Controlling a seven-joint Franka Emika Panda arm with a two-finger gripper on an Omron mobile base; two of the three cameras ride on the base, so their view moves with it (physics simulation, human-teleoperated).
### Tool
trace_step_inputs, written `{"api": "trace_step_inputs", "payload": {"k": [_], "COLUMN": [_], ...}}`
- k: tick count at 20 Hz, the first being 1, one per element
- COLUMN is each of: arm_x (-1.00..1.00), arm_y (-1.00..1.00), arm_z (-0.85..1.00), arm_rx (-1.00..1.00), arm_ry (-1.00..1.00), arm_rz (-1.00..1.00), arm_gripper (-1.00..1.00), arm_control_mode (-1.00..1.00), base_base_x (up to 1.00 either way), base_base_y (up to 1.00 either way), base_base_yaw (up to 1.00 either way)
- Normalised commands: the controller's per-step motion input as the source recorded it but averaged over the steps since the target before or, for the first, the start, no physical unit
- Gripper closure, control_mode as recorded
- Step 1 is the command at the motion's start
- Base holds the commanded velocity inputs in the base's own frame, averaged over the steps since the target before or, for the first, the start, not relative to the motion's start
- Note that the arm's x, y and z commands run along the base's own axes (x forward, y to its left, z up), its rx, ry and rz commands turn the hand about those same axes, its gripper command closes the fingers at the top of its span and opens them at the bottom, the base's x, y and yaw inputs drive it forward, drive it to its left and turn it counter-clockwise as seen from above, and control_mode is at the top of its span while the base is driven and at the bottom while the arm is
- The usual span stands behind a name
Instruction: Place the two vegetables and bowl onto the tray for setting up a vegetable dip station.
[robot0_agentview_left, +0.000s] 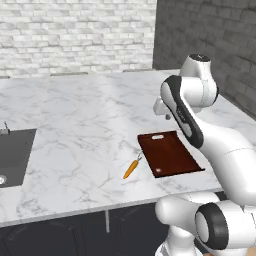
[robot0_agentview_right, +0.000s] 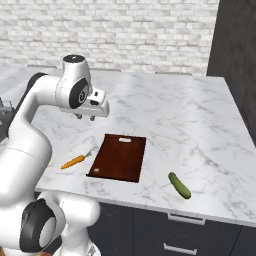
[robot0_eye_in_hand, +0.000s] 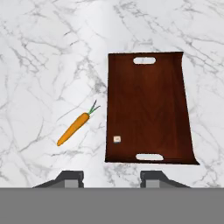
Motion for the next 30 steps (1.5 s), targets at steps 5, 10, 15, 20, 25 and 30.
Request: {"api": "trace_step_inputs", "payload": {"k": [5, 10, 15, 20, 25, 30], "arm_x": [0.0, 0.0, 0.0, 0.0, 0.0, 0.0], "arm_y": [0.0, 0.0, 0.0, 0.0, 0.0, 0.0], "arm_z": [0.0, 0.0, 0.0, 0.0, 0.0, 0.0], "arm_rx": [0.0, 0.0, 0.0, 0.0, 0.0, 0.0], "arm_ry": [0.0, 0.0, 0.0, 0.0, 0.0, 0.0], "arm_rz": [0.0, 0.0, 0.0, 0.0, 0.0, 0.0], "arm_gripper": [-1.0, -1.0, -1.0, -1.0, -1.0, -1.0], "arm_control_mode": [1.0, 1.0, 1.0, 1.0, 1.0, 1.0], "base_base_x": [-0.08, -0.45, -0.38, -0.1, -0.03, -0.06], "base_base_y": [0.0, 0.01, 0.07, 0.49, 0.63, 0.66], "base_base_yaw": [0.0, 0.0, 0.0, -0.01, 0.0, 0.0]}}
